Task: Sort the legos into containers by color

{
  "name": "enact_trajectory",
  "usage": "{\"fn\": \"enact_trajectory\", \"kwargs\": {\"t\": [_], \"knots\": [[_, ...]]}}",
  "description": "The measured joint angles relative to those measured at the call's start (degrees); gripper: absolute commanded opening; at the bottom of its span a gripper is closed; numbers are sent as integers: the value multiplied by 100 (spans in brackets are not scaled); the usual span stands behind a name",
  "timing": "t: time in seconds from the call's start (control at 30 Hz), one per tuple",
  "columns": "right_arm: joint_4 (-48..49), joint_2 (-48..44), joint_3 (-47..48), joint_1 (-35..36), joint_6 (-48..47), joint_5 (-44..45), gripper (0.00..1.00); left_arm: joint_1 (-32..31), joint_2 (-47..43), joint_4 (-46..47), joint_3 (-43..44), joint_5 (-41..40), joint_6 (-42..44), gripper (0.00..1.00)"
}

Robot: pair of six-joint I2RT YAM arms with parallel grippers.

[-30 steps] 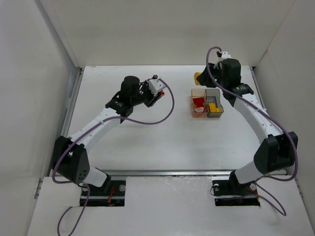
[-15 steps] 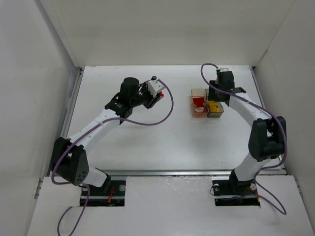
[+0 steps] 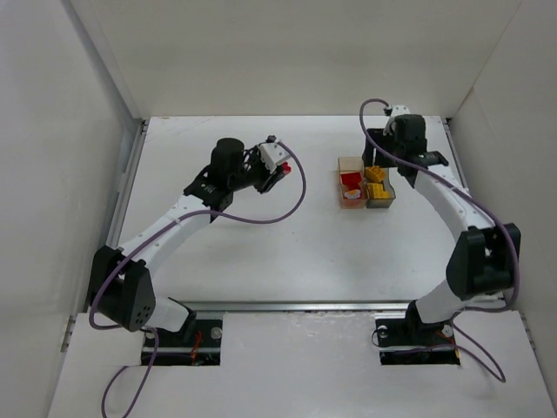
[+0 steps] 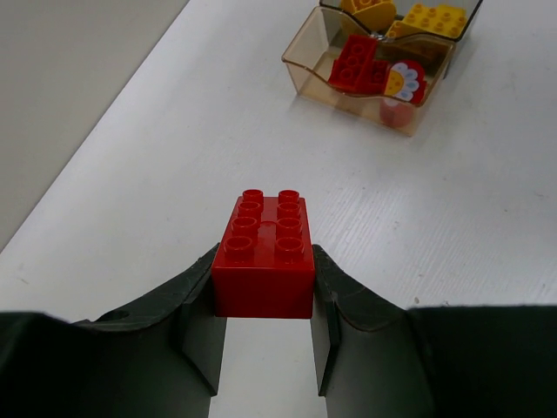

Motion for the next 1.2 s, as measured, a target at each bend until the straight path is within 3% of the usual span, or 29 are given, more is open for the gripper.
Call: {"fn": "enact_trajectory", "kwargs": {"t": [0.23,0.33,0.47,0.8,0.97,1.2], "knots": [[859,-1292,-328,223,-1248,-2776,72,26,-2,9,33,1078,229,0],[968,-1403,-494,649,-2044,-3871,72,26,20,-173,225,1803,455,0],[940,-1239,-573,1176,-2645,-4690,72,26,138,-343,586,2702,732,0],[828,-911,-448,1753,-3213,-5090,72,92,302,-713,739,3517,1078,0],[651,-828,-282,1825,-3316,-5097,51,142,304,-750,789,3526,1176,0],[339,-778,-118,1884,-3462,-4992,50,164,306,-782,807,3497,1259,0]]}}
